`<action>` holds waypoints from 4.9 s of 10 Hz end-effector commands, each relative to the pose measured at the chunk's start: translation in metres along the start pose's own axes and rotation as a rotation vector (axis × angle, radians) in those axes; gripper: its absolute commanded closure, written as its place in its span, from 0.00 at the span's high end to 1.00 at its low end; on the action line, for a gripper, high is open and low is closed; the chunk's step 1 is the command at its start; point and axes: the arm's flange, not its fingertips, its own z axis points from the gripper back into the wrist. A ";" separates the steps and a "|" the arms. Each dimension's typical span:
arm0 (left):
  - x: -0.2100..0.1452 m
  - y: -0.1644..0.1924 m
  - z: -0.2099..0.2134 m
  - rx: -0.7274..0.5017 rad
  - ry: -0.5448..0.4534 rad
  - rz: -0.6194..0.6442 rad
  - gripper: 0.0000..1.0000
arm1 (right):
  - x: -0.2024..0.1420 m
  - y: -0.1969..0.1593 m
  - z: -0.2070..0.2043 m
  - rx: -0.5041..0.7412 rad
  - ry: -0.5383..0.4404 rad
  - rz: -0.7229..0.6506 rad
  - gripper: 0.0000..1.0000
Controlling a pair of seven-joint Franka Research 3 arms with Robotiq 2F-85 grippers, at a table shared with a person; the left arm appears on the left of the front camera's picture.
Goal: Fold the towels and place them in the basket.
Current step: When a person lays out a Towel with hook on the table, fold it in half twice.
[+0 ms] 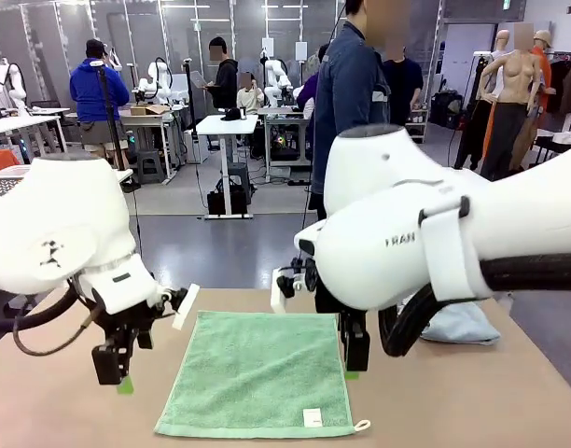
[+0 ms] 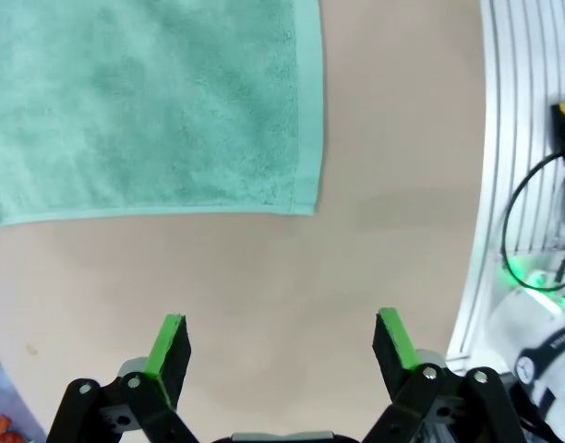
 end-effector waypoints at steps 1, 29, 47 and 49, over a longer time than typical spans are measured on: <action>0.009 -0.002 -0.015 0.021 -0.020 0.022 1.00 | 0.014 0.003 -0.020 0.010 -0.006 -0.031 1.00; 0.032 -0.019 -0.113 0.014 -0.040 -0.044 1.00 | -0.009 0.028 -0.136 0.138 -0.056 0.052 1.00; 0.041 -0.010 -0.109 0.041 -0.011 -0.030 0.61 | -0.009 0.011 -0.140 0.089 -0.053 -0.002 0.53; 0.040 -0.008 -0.110 0.027 -0.003 -0.026 0.61 | -0.009 0.009 -0.141 0.096 -0.050 -0.005 0.53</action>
